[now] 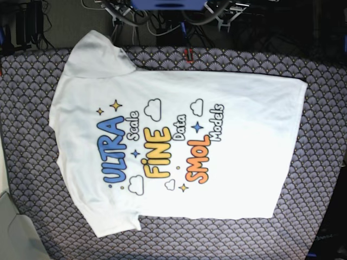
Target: Fold the T-shirt properly
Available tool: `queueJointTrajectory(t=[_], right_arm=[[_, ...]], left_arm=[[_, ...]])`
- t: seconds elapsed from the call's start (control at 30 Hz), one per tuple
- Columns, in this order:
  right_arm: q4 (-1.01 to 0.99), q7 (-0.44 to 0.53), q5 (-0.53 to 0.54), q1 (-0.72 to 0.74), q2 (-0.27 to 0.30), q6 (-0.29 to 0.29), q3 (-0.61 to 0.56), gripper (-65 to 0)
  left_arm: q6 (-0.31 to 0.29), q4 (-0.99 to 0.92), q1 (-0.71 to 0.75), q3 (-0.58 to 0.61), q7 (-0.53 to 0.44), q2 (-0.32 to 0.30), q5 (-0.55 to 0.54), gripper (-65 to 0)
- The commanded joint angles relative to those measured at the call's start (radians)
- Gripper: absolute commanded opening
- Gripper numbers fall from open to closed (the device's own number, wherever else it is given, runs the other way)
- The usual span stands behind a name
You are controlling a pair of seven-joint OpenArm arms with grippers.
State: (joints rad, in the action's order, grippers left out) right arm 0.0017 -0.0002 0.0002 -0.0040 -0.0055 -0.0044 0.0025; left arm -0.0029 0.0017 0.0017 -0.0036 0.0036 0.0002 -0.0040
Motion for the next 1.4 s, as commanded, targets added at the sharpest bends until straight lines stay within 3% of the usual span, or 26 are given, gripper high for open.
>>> queueJointTrajectory(t=[0.0, 0.53, 0.73, 0.97, 1.37], right_arm=[[0.002, -0.001, 0.005, -0.004, -0.001, 0.01, -0.002, -65.0], [0.002, -0.001, 0.005, -0.006, 0.0, 0.01, -0.006, -65.0], [0.128, -0.01, 0.005, -0.075, 0.0, 0.01, -0.006, -65.0], [0.142, -0.001, 0.005, -0.1, 0.0, 0.01, -0.006, -65.0], [0.596, -0.008, 0.002, -0.405, 0.003, 0.01, -0.009, -65.0]], left_arm=[[0.001, 0.002, 0.002, 0.003, 0.005, -0.001, 0.002, -64.6], [0.001, 0.004, 0.004, 0.003, -0.001, 0.001, 0.003, -64.7], [0.001, 0.004, 0.004, 0.003, -0.003, -0.001, 0.003, -64.7], [0.001, 0.008, 0.021, 0.003, -0.006, -0.001, 0.003, -64.7], [0.001, 0.458, 0.295, -0.002, 0.003, -0.072, -0.003, -64.7]])
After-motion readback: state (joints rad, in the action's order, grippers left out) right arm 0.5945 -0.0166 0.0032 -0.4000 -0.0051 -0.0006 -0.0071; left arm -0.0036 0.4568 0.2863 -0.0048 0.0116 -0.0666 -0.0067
